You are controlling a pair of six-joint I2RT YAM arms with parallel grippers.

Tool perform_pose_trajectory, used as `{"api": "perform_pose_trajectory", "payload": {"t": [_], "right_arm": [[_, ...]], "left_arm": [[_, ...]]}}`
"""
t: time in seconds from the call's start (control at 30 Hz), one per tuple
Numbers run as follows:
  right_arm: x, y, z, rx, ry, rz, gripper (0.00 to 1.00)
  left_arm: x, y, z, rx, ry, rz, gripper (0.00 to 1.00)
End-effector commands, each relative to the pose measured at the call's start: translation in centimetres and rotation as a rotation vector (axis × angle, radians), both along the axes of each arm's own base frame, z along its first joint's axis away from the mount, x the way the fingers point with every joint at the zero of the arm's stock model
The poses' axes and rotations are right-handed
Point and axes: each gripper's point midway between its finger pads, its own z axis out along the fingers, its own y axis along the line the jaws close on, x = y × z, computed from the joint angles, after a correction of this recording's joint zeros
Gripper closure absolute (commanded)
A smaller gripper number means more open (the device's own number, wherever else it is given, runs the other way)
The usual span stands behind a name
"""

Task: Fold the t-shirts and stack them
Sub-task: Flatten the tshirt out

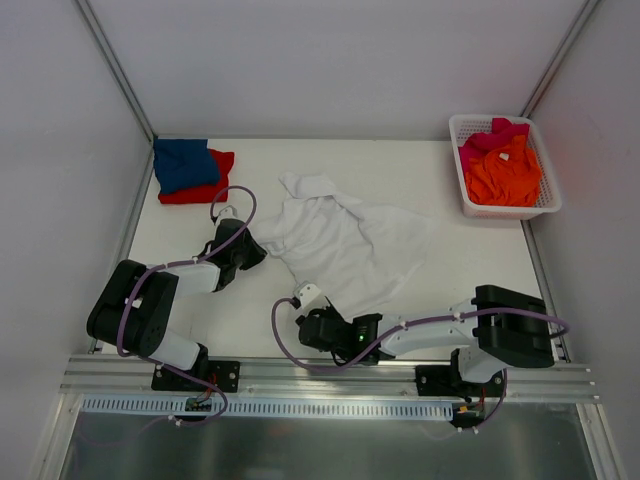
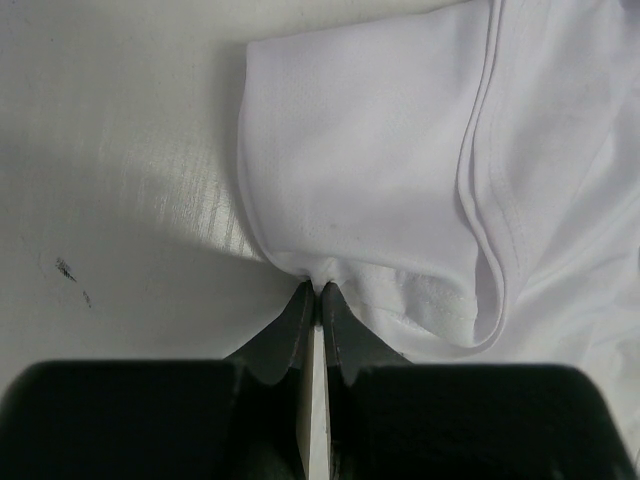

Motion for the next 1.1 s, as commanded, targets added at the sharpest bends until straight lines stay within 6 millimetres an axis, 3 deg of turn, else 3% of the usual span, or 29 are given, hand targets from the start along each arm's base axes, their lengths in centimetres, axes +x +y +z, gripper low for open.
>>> {"api": "perform_pose_trajectory", "payload": {"t": [0.0, 0.23, 0.43, 0.6, 0.83, 1.07], "right_arm": [[0.7, 0.6, 1.0, -0.012, -0.064, -0.031, 0.57], [-0.3, 2.5, -0.1, -0.075, -0.059, -0.001, 0.58], [-0.9, 4.2, 0.6, -0.078, -0.069, 0.027, 0.58], [-0.9, 4.6, 1.5, -0.068, -0.082, 0.035, 0.58], [-1.3, 4.5, 0.2, -0.078, -0.053, 0.036, 0.60], [-1.4, 4.8, 0.1, -0.066, -0.041, 0.030, 0.62]], "left_arm": [[-2.0, 1.0, -2.3, 0.044, 0.096, -0.022, 1.00], [-1.9, 0.9, -2.5, 0.040, 0.104, -0.023, 1.00], [-2.0, 0.8, -2.5, 0.039, 0.104, -0.029, 1.00], [-1.9, 0.8, -2.6, 0.037, 0.105, -0.025, 1.00], [-2.0, 0.9, -2.5, 0.037, 0.103, -0.028, 1.00], [-1.8, 0.9, -2.4, 0.033, 0.100, -0.027, 1.00]]}}
